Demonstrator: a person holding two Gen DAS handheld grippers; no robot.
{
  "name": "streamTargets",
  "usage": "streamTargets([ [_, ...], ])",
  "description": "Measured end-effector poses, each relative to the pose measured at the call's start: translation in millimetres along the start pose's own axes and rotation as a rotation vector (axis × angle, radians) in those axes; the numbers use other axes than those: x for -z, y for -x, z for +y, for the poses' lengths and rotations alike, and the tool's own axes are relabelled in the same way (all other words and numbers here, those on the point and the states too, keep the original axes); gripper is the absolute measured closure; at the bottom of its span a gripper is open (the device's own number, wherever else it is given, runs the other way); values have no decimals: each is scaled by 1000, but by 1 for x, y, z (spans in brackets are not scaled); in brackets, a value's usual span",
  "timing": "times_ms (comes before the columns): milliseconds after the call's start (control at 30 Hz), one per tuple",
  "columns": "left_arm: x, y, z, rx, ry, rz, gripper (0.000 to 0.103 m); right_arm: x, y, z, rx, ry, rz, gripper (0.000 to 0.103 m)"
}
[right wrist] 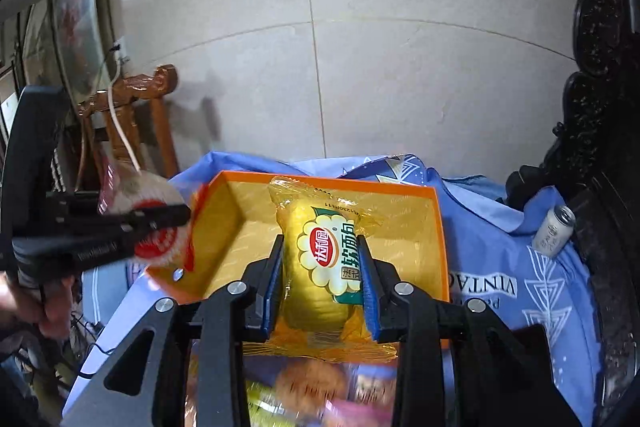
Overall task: Organize snacks
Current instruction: 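Carry both snacks into the orange box and open both grippers, then grasp the blue biscuit bag with the right gripper while the left grasps a cookie bag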
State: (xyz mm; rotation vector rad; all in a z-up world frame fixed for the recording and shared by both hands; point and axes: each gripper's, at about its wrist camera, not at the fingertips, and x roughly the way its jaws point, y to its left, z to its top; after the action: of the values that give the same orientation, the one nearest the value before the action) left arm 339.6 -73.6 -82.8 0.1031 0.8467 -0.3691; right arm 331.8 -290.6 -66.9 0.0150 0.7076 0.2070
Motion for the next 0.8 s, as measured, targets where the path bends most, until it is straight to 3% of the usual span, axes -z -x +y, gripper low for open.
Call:
streamTargets([
  [33, -3, -3, 2, -26, 11, 2, 4, -2, -5, -1, 18, -5, 14, 35],
  [67, -5, -5, 3, -68, 29, -8, 4, -3, -5, -1, 40, -10, 13, 26],
  [300, 25, 22, 6, -18, 44, -18, 4, 30, 38, 0, -13, -7, 0, 27],
  [467, 91, 47, 4, -5, 41, -3, 4, 93, 80, 11, -105, 50, 70, 27],
  [567, 132, 58, 0, 32, 30, 19, 4, 144, 93, 24, -148, 125, 173, 27],
  [800, 205, 70, -15, 24, -30, 113, 4, 206, 97, 58, -161, 276, 276, 27],
])
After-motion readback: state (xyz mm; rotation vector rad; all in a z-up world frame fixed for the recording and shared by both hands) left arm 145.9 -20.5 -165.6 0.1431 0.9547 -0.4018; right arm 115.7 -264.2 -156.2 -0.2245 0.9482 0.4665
